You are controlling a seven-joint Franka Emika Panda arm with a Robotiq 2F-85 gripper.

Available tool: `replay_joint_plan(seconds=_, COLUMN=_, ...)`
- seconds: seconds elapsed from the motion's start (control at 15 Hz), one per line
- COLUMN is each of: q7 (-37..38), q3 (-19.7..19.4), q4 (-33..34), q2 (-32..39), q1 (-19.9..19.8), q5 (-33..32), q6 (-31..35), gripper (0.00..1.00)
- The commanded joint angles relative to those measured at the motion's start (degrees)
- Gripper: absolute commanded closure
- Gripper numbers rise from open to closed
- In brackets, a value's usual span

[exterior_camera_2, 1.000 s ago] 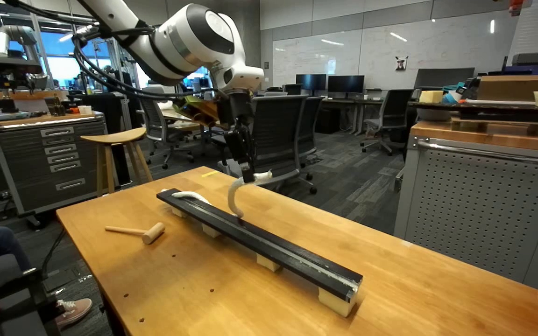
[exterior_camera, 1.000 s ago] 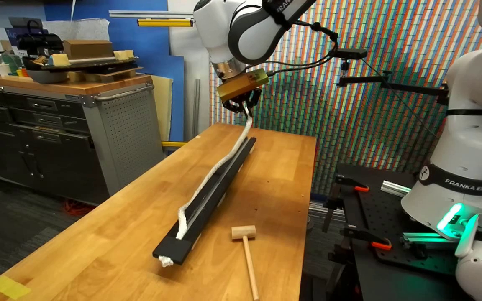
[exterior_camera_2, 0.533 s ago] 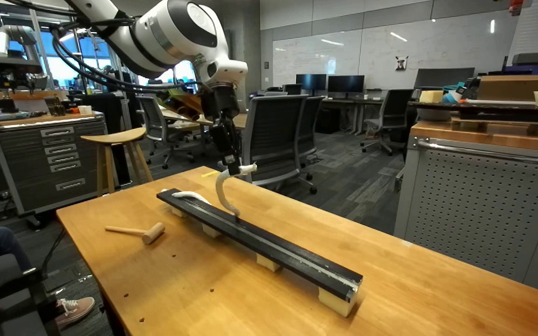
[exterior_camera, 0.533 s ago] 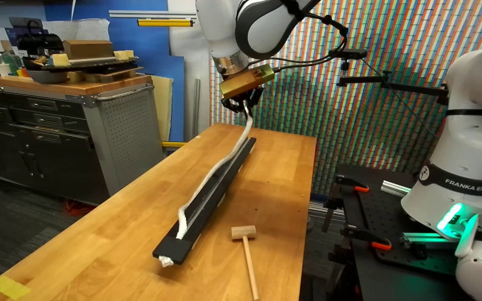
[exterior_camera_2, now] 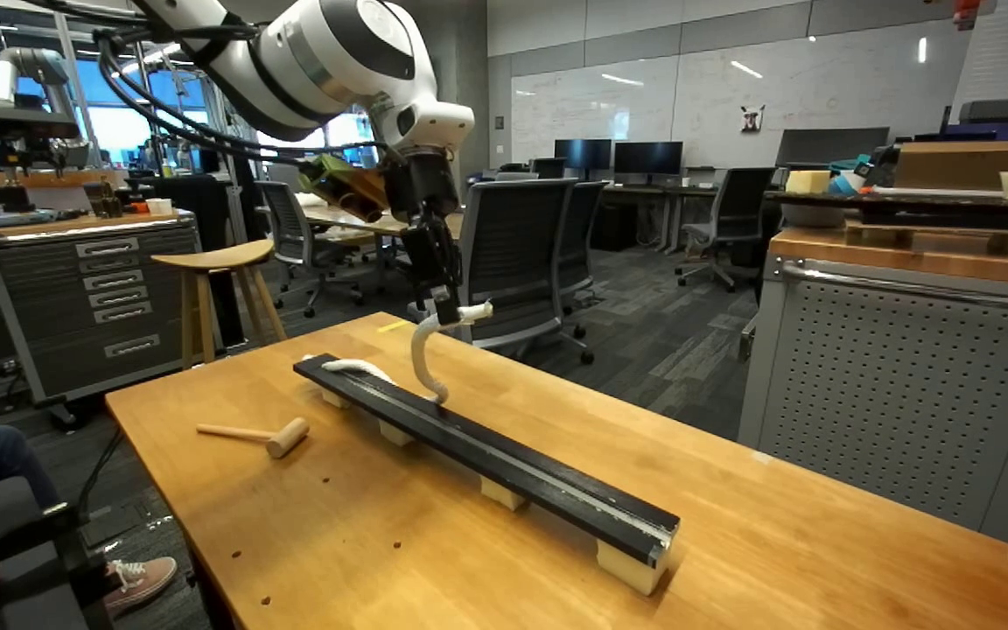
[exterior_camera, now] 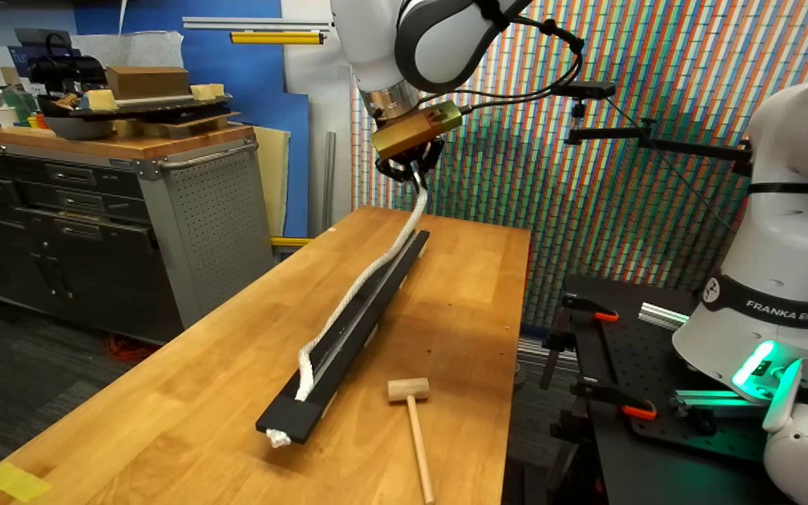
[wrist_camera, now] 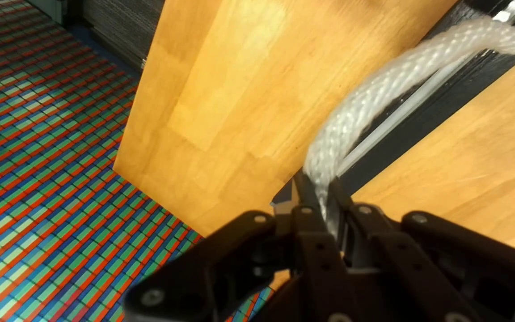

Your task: Straighten the top on the platform

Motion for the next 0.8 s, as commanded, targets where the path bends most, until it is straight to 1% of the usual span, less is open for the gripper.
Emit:
replay_joint_plan(seconds=0.0, q7=0.6, q3=-0.4, q4=0.4, q2=-3.1, q1=-1.3, q5=-3.1, q6=-2.8, gripper=0.97)
replay_joint_plan(seconds=0.4, q7=3.3, q3=-0.5, q4=0.5, q2=-5.5, q1=-3.7, q5=-5.4, q6=-3.3, gripper=0.97)
replay_joint_plan(seconds=0.73, q7=5.6, q3=-1.1, q4=1.7, q2=-4.0, q1=-5.7, q5=-5.2, q6=-3.6, gripper=0.97)
